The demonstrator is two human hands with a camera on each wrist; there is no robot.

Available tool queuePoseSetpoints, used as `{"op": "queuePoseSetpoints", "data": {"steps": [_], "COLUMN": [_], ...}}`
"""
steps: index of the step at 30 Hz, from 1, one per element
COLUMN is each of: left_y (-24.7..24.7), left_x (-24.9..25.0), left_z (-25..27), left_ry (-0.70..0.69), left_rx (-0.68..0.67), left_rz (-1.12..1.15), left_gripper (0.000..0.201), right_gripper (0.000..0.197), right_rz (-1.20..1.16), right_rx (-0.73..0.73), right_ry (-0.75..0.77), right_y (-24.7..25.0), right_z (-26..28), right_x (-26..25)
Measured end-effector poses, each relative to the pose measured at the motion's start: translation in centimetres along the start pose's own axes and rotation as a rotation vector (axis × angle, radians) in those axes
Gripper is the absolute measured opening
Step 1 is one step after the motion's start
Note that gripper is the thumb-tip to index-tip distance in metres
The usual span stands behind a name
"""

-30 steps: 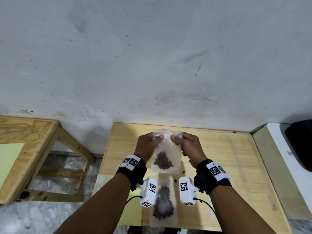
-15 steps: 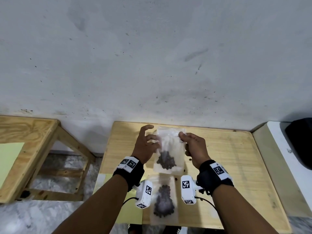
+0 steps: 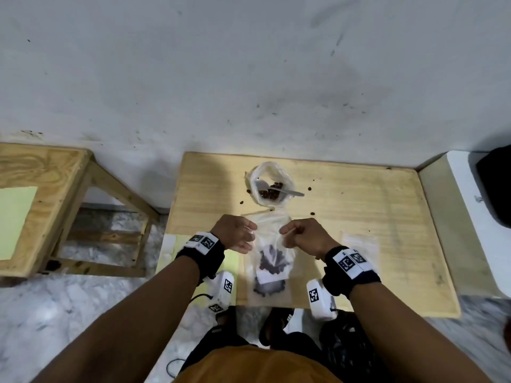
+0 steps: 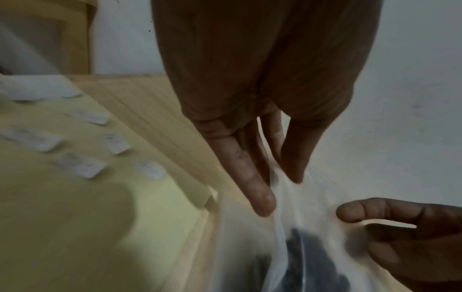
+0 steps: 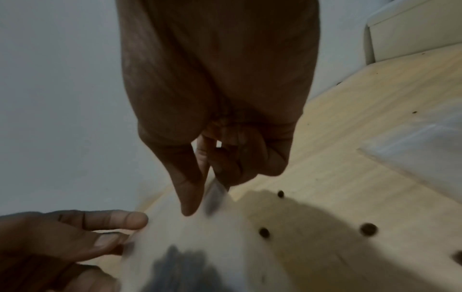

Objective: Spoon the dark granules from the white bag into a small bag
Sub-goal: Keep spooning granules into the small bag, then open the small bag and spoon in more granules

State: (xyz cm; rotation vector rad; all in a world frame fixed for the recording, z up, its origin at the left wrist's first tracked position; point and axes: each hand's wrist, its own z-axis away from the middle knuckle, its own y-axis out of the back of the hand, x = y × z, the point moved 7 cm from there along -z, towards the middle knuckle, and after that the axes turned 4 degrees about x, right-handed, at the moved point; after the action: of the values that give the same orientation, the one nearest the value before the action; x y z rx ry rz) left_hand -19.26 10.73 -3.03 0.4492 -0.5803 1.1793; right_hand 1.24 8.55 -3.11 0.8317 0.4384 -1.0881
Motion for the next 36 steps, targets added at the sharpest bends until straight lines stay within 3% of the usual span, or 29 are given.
{"op": "queuePoseSetpoints", "data": {"steps": [3,8,15,20,23,26,32,36], "left_y": [-0.3,0.0,0.1,0.8,0.9,-0.6,-8.8,-14.2], "left_x": [-2.6,-5.6,-6.2,-5.3,-3.5,-1.8,0.2,0.1], "left_z": [0.0,-0.6,-1.1,-1.4,-1.5,-1.4,-2.4,-3.8], "left_ry": [0.1,0.054,0.049,-0.03,-0.197,-0.329,-0.355,-0.298], "left_rx": [-0.025,0.007,0.012,0.119,0.255,0.279,0.028,-0.078], "left_rz": [-0.02,-0.158,-0.14,-0.41,-0.659,-0.616,-0.492,-0.483], "left_gripper": [0.013,0.016,0.02,0.016,0.022,0.019,0.008,0.01], "right_gripper": [0.027,0.031,0.031,0.034,0.03,0.021,0.018,0.023], "right_rz": [0.082,0.123,0.224,0.375,0.315,0.096,-0.034,0.019], "right_rx": [-0.107,-0.135,-0.149,-0.169,-0.035,0.165,0.381,0.527], "right_ry": [-0.039,-0.007,0.023,0.013,0.061,0.105,-0.006,-0.153], "right_y": [-2.0,-4.0,-4.6,-4.1,-2.3,1.0,8.8,13.4], "right_z": [0.8,1.8,2.4,2.2,1.9,1.6,2.7,4.0], "right_x": [1.9,3.3,3.6,3.9,3.9,4.4,9.2,14.0]}}
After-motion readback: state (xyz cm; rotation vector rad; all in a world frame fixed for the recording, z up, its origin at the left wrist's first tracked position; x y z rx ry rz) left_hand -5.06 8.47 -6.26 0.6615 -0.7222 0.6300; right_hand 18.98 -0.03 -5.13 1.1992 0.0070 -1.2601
